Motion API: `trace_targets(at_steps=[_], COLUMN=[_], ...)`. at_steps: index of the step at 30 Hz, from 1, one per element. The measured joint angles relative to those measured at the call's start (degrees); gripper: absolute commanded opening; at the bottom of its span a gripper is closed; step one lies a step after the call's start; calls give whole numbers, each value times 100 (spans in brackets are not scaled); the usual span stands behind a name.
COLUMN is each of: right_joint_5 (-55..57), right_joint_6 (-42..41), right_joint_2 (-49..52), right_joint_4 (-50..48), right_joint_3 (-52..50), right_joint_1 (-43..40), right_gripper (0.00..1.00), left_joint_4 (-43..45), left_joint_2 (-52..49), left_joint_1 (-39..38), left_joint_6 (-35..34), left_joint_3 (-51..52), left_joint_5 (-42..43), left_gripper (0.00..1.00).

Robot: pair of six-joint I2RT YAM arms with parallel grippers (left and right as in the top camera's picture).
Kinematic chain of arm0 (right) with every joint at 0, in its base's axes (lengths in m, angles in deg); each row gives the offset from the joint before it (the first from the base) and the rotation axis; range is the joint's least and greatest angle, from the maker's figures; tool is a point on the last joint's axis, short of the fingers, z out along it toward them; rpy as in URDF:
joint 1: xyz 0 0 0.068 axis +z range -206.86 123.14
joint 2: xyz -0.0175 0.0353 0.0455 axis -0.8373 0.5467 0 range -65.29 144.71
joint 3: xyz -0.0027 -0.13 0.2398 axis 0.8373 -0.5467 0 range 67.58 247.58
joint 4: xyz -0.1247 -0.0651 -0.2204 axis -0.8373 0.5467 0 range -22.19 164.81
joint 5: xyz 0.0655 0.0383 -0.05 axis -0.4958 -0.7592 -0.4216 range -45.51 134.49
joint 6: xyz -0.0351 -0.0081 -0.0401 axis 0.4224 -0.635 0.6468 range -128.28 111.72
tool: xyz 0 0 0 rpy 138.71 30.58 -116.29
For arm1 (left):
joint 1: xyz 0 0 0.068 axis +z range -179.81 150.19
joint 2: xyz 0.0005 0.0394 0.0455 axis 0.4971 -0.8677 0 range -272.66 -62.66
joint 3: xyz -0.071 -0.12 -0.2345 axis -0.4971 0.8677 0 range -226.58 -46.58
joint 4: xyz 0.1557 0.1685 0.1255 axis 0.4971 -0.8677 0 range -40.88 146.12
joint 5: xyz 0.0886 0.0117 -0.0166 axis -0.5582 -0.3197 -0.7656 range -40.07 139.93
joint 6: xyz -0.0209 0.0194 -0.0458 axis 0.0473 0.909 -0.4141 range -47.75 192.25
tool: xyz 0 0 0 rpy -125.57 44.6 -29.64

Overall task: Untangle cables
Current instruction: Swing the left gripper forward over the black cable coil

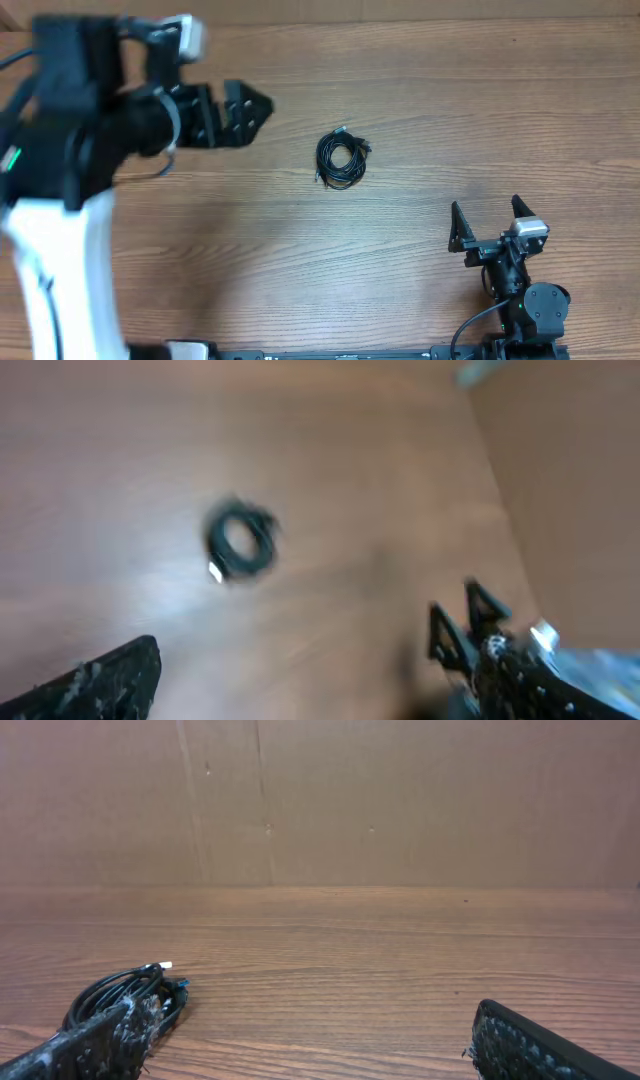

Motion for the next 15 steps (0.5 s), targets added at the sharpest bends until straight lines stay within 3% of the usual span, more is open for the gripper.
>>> trace_targets(at_steps=[3, 10, 15], right_joint_5=[-2, 0, 2], right_joint_6=[0, 0, 0], right_joint_2=[0, 0, 0], right_joint_4=[0, -2, -2], right_joint_3=[0, 0, 0], right_joint_1=[-2, 0, 0], right_gripper=[100, 100, 100], left_joint_4=[-529, -1091, -1130], left_joint_2=[-798, -2090, -2837], left_joint_1=[-273, -1180, -1298], left_joint_6=[-63, -636, -782], left_joint_3=[-57, -63, -63], left_joint_5=[153, -1384, -1237], left_gripper=[100, 100, 100])
